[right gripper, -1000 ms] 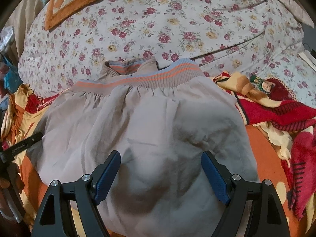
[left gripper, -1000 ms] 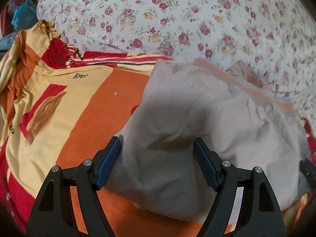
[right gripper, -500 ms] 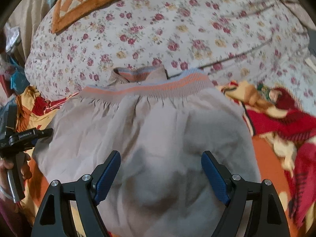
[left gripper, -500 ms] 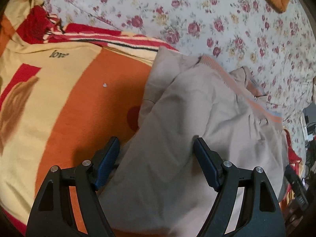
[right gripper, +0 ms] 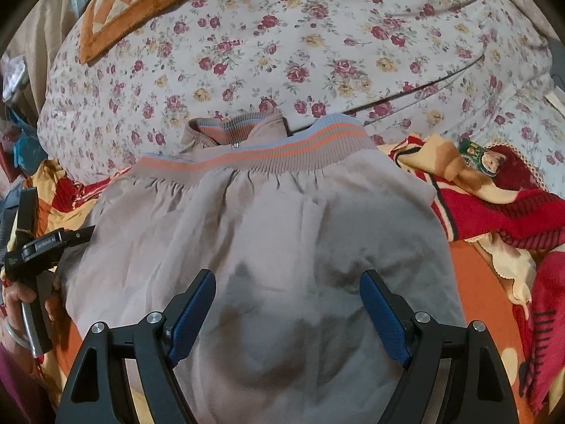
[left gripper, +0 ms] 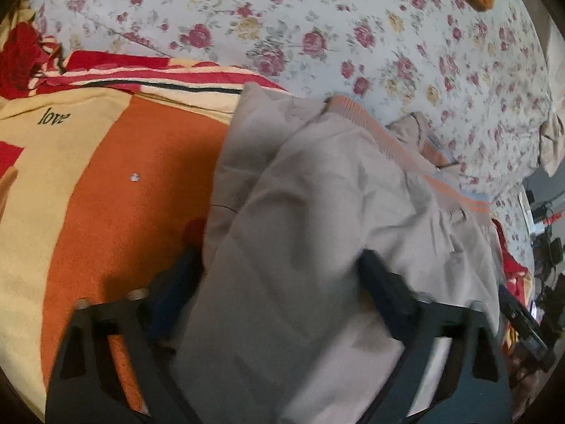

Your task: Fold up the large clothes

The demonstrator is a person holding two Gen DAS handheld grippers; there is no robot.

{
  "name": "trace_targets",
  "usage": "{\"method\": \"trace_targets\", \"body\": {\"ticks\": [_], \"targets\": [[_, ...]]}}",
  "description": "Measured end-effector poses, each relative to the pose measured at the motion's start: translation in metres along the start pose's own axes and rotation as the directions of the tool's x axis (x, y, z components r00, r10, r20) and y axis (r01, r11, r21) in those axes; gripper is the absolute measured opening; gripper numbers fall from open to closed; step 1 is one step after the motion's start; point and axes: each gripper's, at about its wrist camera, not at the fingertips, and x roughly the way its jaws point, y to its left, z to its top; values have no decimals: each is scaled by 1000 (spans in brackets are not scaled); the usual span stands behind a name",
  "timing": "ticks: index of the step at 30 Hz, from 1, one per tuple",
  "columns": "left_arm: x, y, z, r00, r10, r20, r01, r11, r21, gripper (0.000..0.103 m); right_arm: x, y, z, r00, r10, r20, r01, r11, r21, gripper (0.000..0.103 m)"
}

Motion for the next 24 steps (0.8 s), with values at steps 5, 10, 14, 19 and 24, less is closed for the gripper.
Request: {"method": "trace_targets", "body": {"ticks": [5,10,14,19,24], "targets": [[-4,-15,-2,1000,-27,-1,27,999,35,26,1,-3,3,1000,-3,9,3,1000,1,82],[-19,-23,-5,999,-12,39,11,1000,25,15,-2,-11,5,999,-25,24,25,1000,7,82],[-40,-38,-9,997,-35,70,32,999,42,12,-7,-28,10,998,-50,33,48,997,68,81],[-67,-81,-11,992,-90,83,82,992,98,9,-3,-59,12,995,-100,-10,101,982,162,81],[-82,-159,-15,988,-137,71,119,970,212,8,-6,-89,9,998,-60,-35,67,953,294,82]]}}
